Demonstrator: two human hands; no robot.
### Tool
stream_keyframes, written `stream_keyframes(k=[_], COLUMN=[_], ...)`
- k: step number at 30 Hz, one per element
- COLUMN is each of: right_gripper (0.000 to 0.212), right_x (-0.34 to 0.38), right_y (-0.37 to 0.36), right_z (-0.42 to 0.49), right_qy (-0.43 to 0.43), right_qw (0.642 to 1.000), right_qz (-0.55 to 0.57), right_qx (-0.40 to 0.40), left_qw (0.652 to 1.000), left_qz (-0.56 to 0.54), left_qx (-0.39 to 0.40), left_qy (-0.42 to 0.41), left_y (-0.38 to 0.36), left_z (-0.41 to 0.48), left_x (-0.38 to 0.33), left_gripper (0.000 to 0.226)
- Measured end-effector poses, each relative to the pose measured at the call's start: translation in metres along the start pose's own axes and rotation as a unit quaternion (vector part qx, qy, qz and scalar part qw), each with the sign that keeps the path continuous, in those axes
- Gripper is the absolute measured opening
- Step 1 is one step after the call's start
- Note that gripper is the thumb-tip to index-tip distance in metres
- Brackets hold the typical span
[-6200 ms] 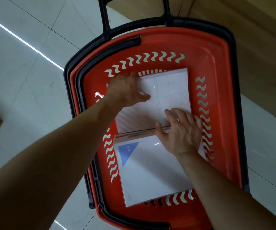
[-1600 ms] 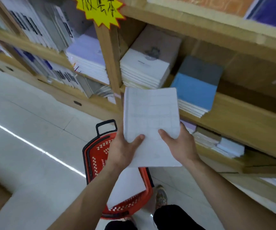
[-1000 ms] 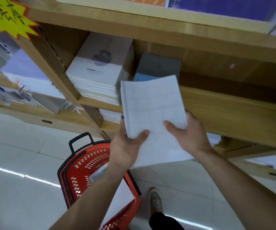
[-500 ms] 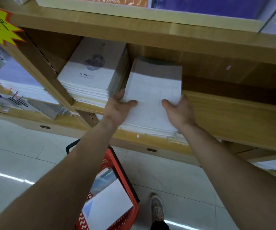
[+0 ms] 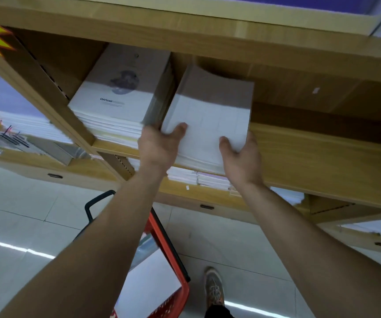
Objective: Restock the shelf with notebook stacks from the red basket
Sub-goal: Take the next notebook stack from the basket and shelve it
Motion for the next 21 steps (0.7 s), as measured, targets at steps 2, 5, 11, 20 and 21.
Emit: stream_keyframes(k=[2,5,11,20,21], right_gripper=[0.043,0.047,0.045,0.036,0.036], right_x=[0.008,0.013,0.009,-0.001,-0.006], right_y=[-0.003,-0.009,-0.017,-0.011,-0.012], right_z=[0.018,0.039,0.050,0.055,0.050], right_qy=[0.004,0.004,-0.008,-0.003,-0.009], right_qw=[1.000,1.000,1.000,1.000,1.000], right_qz=[0.000,-0.012,-0.013,-0.012,0.001], right_qx=[-0.009,-0.004,-0.020,-0.001,-0.001], left_qw=[0.999,0.998,0.999,0.996,0.997], left_qz=[0.037,0.065,0.016,0.023,0.010], left_qx=[0.002,0.025,0.018,0.071,0.068], left_qy=[-0.013,-0.007,-0.029,-0.049,-0.039], left_y=[-0.005,-0.013,-0.018,-0.018,-0.016], left_z=[0.017,0.033,0.042,0.046,0.042], left_x=[-0.012,-0.011,0.000,0.009,0.015], left_gripper=[0.043,0.046,0.030,0.048,0.048])
Point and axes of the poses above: each hand's wrist, its own z-axis towards the middle knuckle, its own y-axis out of the back of the hand, x = y × z, the point moved 5 cm from there along z, towards the middle knuckle, and after that the axes turned 11 degrees about -z, right-handed, at the moved point
